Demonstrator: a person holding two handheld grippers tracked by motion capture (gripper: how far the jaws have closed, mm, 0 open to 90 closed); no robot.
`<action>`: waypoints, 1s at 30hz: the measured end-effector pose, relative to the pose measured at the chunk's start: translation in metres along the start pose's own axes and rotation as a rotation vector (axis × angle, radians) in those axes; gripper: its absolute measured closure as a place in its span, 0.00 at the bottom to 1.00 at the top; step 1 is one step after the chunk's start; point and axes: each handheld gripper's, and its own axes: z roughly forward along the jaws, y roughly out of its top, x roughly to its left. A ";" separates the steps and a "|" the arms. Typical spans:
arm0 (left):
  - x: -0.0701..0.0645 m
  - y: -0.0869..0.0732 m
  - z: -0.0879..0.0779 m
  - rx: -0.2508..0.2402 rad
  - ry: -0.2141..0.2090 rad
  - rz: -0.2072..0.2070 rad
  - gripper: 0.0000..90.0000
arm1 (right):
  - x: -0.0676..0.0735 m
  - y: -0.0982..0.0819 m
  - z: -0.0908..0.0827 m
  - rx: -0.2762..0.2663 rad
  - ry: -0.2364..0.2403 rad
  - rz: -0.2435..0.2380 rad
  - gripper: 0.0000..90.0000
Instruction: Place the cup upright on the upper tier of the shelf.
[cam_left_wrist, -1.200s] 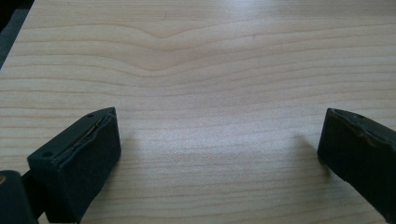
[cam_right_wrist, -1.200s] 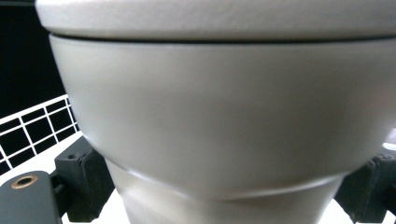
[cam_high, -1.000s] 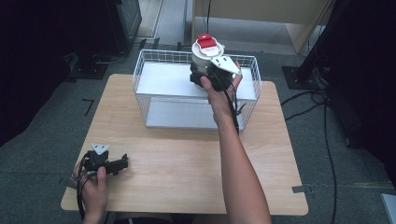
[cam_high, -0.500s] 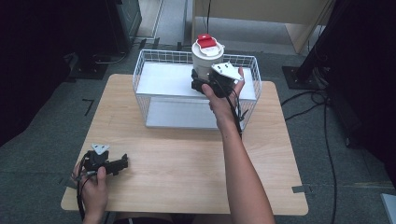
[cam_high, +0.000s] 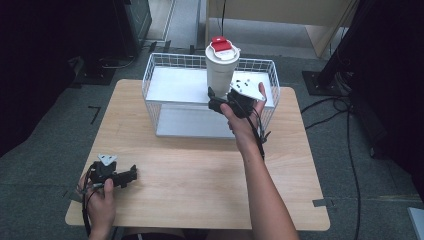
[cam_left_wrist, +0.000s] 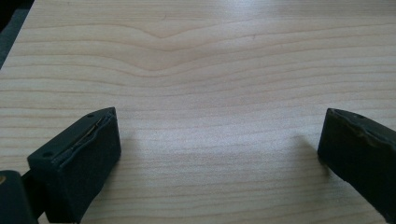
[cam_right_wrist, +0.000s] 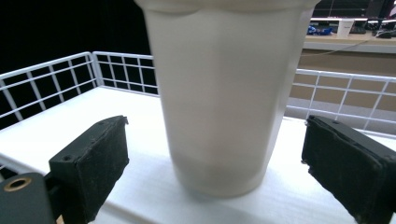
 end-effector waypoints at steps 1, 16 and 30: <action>0.000 0.000 0.000 0.000 0.000 0.000 0.00 | 0.000 -0.001 -0.003 -0.001 0.001 -0.004 0.08; 0.000 0.000 0.000 0.002 0.000 0.000 0.00 | 0.002 -0.024 -0.042 0.017 0.019 -0.062 0.08; 0.000 0.000 0.000 0.001 -0.001 -0.002 0.00 | -0.009 -0.067 -0.067 0.052 -0.018 -0.081 0.08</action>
